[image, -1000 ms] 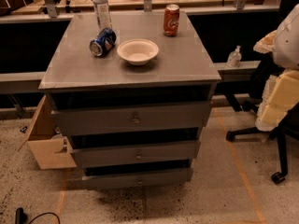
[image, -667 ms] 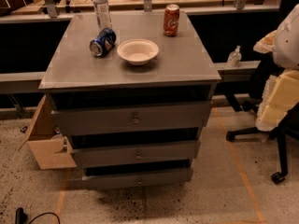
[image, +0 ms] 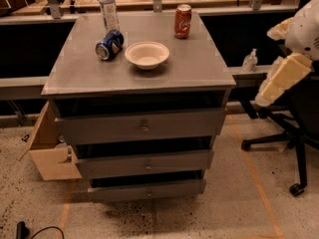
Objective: Place coke can into paper bowl
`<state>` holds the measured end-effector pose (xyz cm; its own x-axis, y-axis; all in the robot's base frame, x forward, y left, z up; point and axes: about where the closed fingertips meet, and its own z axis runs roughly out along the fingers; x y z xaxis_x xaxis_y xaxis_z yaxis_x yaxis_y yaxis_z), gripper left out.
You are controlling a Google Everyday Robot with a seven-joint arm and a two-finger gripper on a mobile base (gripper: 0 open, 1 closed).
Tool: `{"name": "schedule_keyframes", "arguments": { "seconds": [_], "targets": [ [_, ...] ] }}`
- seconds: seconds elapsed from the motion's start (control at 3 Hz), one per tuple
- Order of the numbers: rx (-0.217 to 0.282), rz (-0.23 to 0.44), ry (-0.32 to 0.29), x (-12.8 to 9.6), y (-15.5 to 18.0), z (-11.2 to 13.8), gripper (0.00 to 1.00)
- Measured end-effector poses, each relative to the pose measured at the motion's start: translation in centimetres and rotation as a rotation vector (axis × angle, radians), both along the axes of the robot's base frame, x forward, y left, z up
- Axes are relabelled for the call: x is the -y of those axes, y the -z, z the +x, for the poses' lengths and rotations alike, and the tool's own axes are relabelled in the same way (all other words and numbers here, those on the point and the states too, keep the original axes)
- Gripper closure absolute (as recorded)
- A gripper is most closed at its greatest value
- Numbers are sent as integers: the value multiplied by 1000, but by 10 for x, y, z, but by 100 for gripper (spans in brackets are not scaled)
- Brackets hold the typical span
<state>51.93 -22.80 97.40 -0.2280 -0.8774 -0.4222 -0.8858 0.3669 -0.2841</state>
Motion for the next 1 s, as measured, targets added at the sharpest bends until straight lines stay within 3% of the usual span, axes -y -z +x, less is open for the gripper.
{"name": "schedule_keyframes", "arguments": {
  "seconds": [0.33,0.67,1.0],
  "targets": [
    [66,195,37,5,21,48,0],
    [126,367,151,7,40,95,0],
    [215,492,309,20,40,157,0]
  ]
}}
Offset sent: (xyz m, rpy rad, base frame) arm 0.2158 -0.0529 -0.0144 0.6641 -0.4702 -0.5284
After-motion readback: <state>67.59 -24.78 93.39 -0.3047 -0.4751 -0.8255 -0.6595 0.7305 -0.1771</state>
